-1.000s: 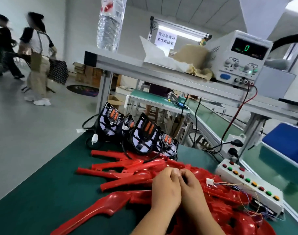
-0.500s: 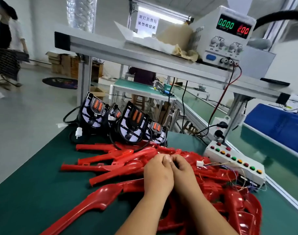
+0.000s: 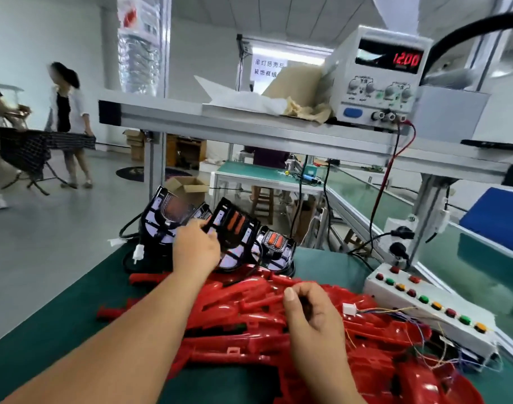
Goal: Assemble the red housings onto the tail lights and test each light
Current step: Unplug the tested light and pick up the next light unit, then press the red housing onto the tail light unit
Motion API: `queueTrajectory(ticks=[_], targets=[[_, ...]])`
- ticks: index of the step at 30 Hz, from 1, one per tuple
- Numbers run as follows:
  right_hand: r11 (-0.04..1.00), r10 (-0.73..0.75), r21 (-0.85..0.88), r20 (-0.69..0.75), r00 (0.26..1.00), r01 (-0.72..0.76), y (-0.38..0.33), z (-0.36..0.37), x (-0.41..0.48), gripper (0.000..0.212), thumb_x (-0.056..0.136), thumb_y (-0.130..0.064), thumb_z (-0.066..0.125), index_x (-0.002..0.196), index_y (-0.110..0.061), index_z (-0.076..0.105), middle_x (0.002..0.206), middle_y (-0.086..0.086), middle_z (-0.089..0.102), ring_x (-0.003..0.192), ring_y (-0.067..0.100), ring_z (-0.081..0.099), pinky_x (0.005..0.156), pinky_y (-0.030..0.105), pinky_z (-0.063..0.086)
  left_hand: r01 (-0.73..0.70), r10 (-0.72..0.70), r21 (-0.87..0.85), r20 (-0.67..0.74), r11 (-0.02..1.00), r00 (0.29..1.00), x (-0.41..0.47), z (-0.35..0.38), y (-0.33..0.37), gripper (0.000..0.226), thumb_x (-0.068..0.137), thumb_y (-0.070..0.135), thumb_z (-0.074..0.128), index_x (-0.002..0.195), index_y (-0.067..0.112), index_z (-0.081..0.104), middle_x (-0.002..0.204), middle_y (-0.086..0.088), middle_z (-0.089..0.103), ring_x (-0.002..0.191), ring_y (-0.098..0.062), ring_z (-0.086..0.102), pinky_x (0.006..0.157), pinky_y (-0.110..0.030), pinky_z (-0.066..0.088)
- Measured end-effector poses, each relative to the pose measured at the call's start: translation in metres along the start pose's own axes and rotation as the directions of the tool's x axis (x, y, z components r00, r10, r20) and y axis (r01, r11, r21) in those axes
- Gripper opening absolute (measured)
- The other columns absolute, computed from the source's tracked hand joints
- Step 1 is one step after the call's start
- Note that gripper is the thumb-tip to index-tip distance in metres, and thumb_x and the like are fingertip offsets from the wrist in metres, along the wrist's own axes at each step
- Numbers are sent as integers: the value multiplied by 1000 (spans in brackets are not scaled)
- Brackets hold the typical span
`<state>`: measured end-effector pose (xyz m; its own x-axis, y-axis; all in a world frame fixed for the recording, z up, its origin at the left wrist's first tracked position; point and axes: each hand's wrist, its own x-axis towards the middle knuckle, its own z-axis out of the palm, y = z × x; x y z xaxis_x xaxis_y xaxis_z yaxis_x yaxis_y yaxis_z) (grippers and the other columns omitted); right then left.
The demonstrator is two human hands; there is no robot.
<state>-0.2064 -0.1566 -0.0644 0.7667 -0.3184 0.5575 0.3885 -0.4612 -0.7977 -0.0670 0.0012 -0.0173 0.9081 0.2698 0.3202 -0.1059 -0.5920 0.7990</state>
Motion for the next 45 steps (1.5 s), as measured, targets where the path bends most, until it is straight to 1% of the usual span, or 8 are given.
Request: queueTrajectory(ticks=[10,18,22,27,34,37,40,45], targets=[[999,-23,-26,0,1000,23,-4,-2,-3,25,92,-18,60,69,-27,55,71,-7,54,66,3,49,63,14,41,52,-104,378,120,924,987,30,24,-21,34,98,14,51,126,-3,54,125,-26,58,113,-41,57,78,-38,44],[1000,-9,-7,5,1000,9,-1,-1,-3,23,92,-19,61,71,-27,57,74,-6,56,70,4,51,65,17,40,130,-138,-135,-52,982,989,25,1,8,30,96,11,46,119,-7,52,120,-29,57,106,-45,58,83,-43,51],[989,67,128,41,997,-72,-12,-3,-1,14,93,-27,59,103,-35,64,103,-12,67,99,-1,60,90,24,48,251,-168,-677,188,692,968,-32,-9,27,26,96,0,45,122,0,49,121,-18,60,98,-33,67,81,-46,60],[936,62,337,129,990,-102,-19,-11,2,46,90,-47,46,135,-40,48,128,-26,59,123,-6,51,104,22,41,293,39,-792,369,536,928,-130,-12,24,29,95,-2,52,119,14,58,110,-7,74,96,-17,72,69,-30,60],[863,203,471,10,979,-184,-14,-31,19,29,101,-26,47,94,-33,74,101,2,75,101,23,69,93,49,53,451,88,-795,525,406,846,-103,-60,-6,51,78,55,55,109,18,73,103,-6,74,84,-19,72,66,-32,58],[889,198,407,75,977,-212,-11,-31,20,26,100,-23,50,92,-28,74,101,5,75,104,32,67,94,55,51,427,94,-758,534,494,840,-80,-72,-26,58,78,55,56,125,21,62,111,-15,67,87,-24,67,80,-47,55],[918,156,350,111,982,-185,-9,-25,18,25,100,-19,51,92,-21,74,101,6,75,104,31,67,95,50,52,474,219,-601,738,644,639,-84,-68,-25,46,85,48,52,113,17,72,117,-21,69,101,-37,70,78,-51,59],[839,199,449,274,941,-308,-11,-18,12,31,92,-44,52,101,-24,74,104,3,75,99,17,69,86,37,55,440,117,-642,637,627,762,-86,-61,-24,36,75,45,64,95,17,75,100,-22,74,80,-37,74,57,-46,59]])
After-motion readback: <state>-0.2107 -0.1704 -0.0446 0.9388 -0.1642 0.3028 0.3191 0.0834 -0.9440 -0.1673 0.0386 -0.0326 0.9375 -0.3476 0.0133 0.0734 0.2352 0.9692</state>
